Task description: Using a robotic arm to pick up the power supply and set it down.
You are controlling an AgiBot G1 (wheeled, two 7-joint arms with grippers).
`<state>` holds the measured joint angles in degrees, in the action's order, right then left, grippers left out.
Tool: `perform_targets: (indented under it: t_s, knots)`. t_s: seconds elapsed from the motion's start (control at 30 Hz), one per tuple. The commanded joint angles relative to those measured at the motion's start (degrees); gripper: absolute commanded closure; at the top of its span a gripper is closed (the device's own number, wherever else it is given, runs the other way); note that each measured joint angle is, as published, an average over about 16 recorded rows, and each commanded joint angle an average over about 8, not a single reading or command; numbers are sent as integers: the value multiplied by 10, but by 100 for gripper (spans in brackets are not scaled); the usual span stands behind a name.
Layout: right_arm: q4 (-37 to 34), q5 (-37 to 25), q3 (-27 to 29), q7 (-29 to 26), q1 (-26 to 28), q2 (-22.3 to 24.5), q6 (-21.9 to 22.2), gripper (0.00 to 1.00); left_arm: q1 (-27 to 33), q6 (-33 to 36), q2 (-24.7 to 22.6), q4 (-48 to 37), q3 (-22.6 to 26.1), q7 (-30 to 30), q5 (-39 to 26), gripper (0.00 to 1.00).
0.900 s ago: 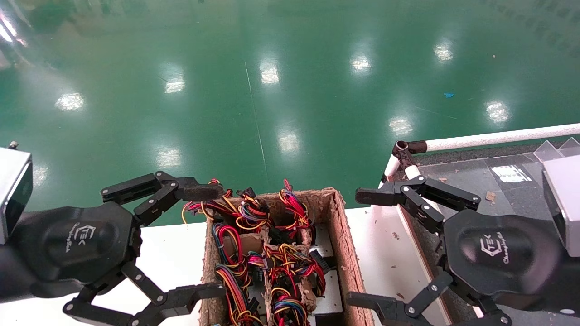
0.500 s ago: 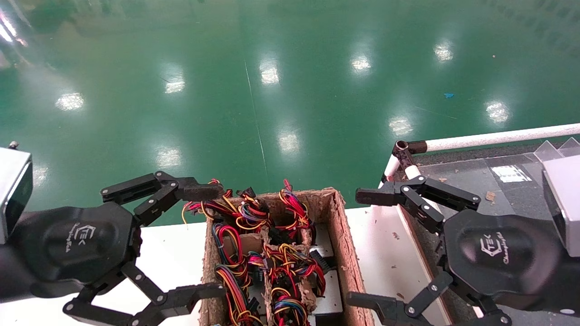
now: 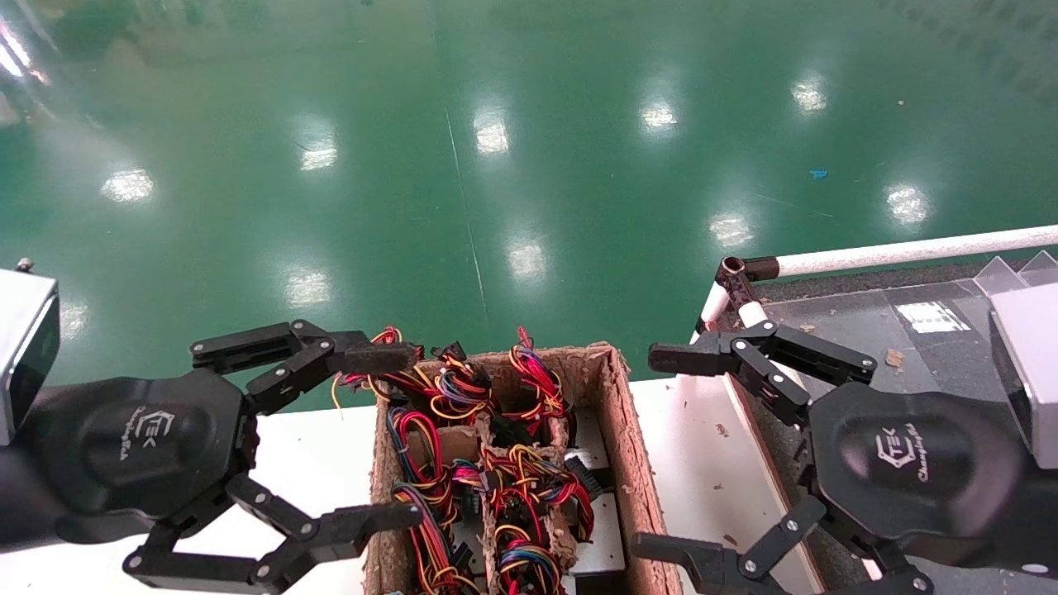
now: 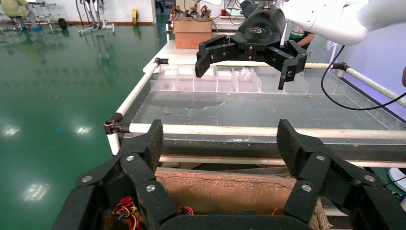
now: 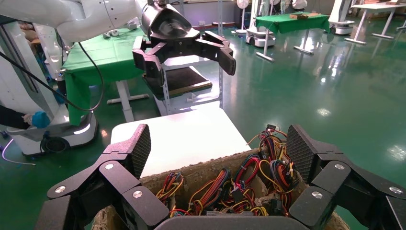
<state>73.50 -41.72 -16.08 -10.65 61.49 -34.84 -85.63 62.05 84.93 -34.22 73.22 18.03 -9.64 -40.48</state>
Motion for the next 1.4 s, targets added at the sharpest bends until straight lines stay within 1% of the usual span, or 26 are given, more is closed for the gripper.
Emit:
perform_targets:
  t_s: [0.03, 1.1, 1.13, 1.37, 1.4]
  knots:
    - [0, 0, 0, 0, 0, 0, 0, 0, 0, 0, 0, 0, 0, 0, 0, 100]
    - [0, 0, 0, 0, 0, 0, 0, 0, 0, 0, 0, 0, 0, 0, 0, 100]
    - [0, 0, 0, 0, 0, 0, 0, 0, 0, 0, 0, 0, 0, 0, 0, 95]
    - [0, 0, 0, 0, 0, 0, 0, 0, 0, 0, 0, 0, 0, 0, 0, 7]
    - [0, 0, 0, 0, 0, 0, 0, 0, 0, 0, 0, 0, 0, 0, 0, 0]
